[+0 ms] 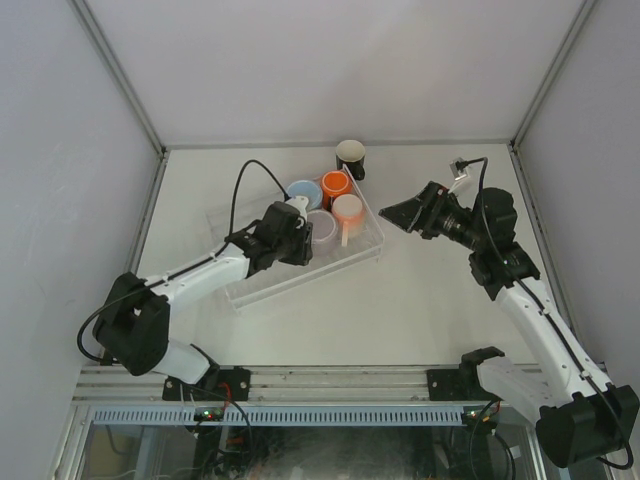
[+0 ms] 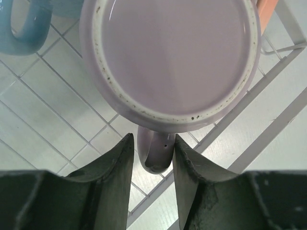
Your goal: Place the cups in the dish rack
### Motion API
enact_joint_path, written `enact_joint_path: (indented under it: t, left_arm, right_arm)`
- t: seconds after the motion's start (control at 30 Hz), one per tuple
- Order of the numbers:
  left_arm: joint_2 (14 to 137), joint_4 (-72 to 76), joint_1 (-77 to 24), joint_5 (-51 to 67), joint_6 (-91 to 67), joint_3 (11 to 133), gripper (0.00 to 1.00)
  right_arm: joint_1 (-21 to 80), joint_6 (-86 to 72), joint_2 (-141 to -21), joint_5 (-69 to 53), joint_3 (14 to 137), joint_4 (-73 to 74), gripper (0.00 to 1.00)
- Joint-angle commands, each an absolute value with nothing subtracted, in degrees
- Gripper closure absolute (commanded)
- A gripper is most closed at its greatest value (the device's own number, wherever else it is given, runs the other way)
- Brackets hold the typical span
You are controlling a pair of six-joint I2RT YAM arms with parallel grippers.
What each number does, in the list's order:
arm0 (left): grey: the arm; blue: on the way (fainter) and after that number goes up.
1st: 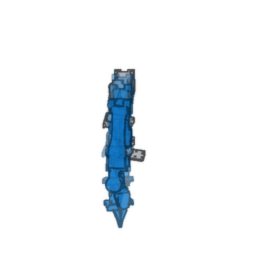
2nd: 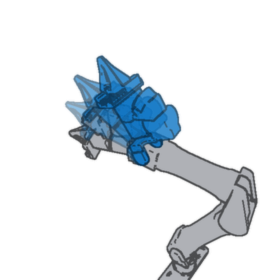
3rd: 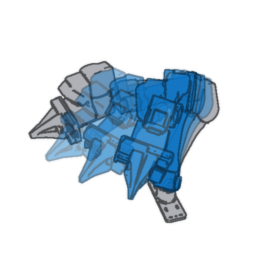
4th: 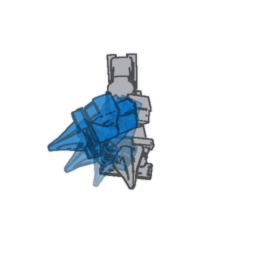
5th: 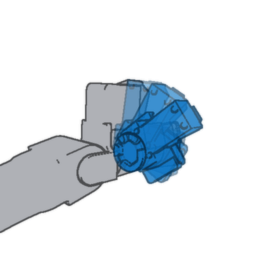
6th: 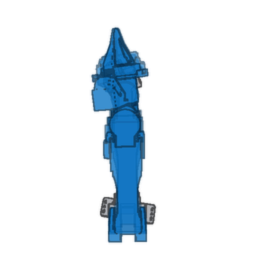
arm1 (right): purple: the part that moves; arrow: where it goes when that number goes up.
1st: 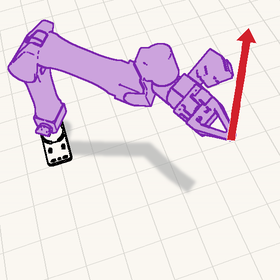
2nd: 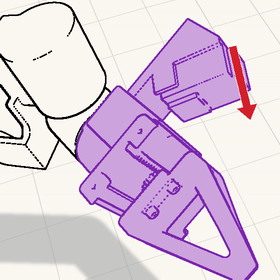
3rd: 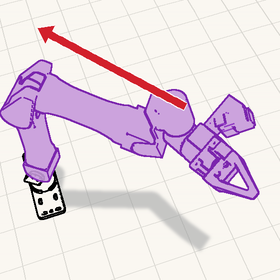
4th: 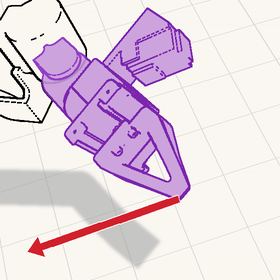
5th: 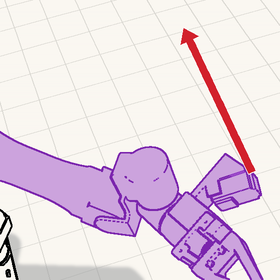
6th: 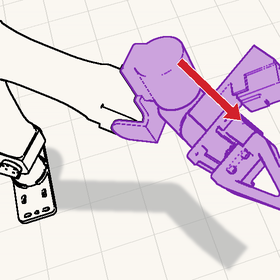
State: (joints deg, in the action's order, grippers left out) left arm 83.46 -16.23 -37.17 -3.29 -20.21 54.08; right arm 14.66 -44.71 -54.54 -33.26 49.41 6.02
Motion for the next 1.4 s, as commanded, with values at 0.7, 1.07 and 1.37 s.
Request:
enact_joint_path:
  t: [0.7,1.07,1.37]
  left_arm:
    - [75.0,-20.1,-37.4,-5.4,-23.3,56.7,0.25]
    - [68.8,-33.0,-34.2,-0.6,-23.2,68.3,0.17]
    - [64.1,-37.0,-30.6,1.6,-23.0,73.7,0.17]
  right_arm:
    - [17.1,-40.7,-59.8,-27.2,57.4,12.1,0.31]
    - [20.6,-31.7,-84.2,-15.9,84.8,27.4,0.32]
    - [18.8,-18.4,-107.8,-10.5,108.2,37.9,0.33]
